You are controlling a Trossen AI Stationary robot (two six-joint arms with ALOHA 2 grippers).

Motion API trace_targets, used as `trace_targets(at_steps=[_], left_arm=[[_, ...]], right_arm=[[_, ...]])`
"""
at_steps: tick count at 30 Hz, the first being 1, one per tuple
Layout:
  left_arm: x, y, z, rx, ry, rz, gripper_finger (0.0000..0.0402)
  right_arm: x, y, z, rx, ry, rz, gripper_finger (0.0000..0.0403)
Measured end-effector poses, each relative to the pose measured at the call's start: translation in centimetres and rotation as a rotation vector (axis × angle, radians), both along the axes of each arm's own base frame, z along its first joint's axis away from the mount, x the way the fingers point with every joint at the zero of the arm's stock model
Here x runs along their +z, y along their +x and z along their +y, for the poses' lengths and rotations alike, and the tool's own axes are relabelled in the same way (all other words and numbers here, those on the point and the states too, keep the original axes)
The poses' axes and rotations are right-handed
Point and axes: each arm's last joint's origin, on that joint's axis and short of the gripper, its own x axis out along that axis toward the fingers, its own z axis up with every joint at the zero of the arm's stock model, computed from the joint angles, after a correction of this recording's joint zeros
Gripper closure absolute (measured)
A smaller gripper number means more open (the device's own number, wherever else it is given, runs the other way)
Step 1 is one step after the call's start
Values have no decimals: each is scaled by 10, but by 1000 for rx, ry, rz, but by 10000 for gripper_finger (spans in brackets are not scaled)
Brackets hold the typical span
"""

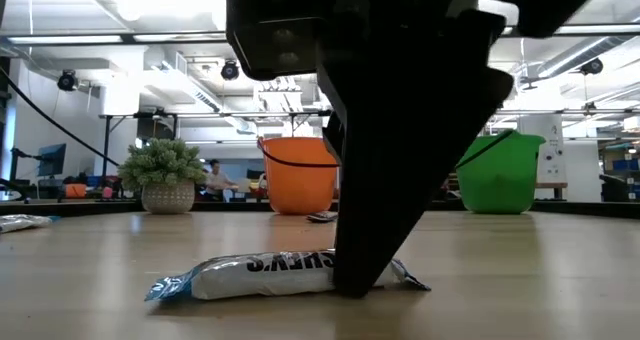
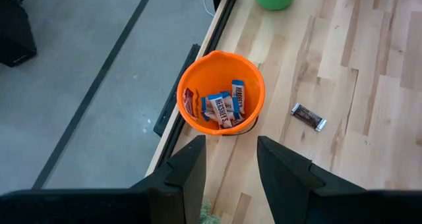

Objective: Sort candy
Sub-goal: Put the white chocolate into the orange bucket

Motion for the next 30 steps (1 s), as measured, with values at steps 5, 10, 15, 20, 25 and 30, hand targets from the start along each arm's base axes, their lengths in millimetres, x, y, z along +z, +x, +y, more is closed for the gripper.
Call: trace_targets(at_steps=[5,10,15,20,25,30], left_arm=[[0,0,0,3,-2,-1,283],[0,0,0,3,-2,-1,283],[0,0,0,3,-2,-1,283],[0,0,0,3,-3,-1,283],[0,0,0,3,-3,-2,283],[0,0,0,6,-5,-3,283]], right_arm=[[1,0,0,-16,14,8,278],[3,-2,0,-14,32,27,370],[7,-3,0,-4,57,35,385],[16,-5,-5,-11,49,41,391],[24,-6,-23,-55,-16,62,391],[40,-5,-35,-68,-21,37,392]])
